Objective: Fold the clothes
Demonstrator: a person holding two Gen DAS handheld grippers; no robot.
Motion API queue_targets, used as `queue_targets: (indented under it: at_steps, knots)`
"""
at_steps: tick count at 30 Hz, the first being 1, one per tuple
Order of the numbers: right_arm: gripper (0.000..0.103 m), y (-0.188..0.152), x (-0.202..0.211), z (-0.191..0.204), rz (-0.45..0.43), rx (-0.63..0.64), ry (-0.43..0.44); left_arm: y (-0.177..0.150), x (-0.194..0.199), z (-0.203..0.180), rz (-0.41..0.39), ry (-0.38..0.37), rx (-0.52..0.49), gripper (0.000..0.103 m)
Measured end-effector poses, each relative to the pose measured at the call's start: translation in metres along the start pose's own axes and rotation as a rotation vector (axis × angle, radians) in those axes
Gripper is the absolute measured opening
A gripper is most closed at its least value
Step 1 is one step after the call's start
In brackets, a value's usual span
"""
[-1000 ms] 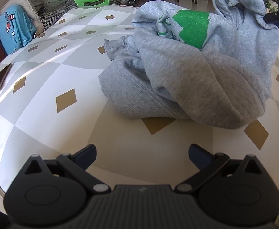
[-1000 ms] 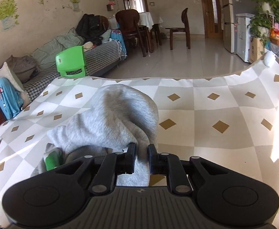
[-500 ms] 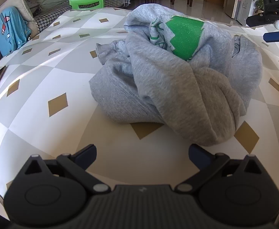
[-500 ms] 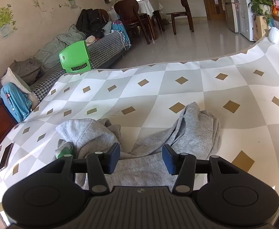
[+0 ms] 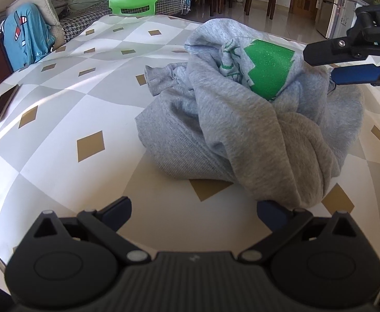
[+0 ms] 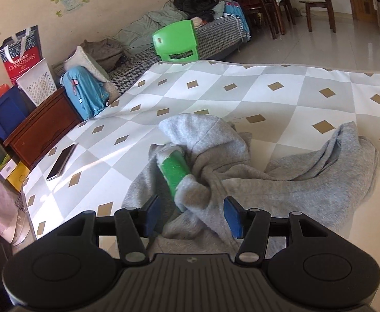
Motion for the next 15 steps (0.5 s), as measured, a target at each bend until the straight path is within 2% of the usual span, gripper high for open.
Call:
queue_targets:
  at_steps: [5,12,15]
  knots:
    - [0.053,-0.002,-0.009,0.033,0.008,0.073,0.091,-0.005,-0.005,0.005,0.038,0.000,0.024,0.103]
    - [0.054,-0.003,-0.040,0.053,0.053,0.101,0.101,-0.008,-0.005,0.008,0.053,-0.011,0.027,0.103]
    - [0.058,-0.003,-0.054,0.055,0.063,0.101,0.101,-0.009,-0.005,0.012,0.061,-0.009,0.036,0.103]
Point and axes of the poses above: each gripper's, at about its wrist camera, not at the fingertips, and x roughly against the way its jaws point, z to its left, y to its top, the point moved 9 cm from there along -x, roughly the way its jaws point, and after that the axes turned 10 degrees about x, right-handed, at the moved point
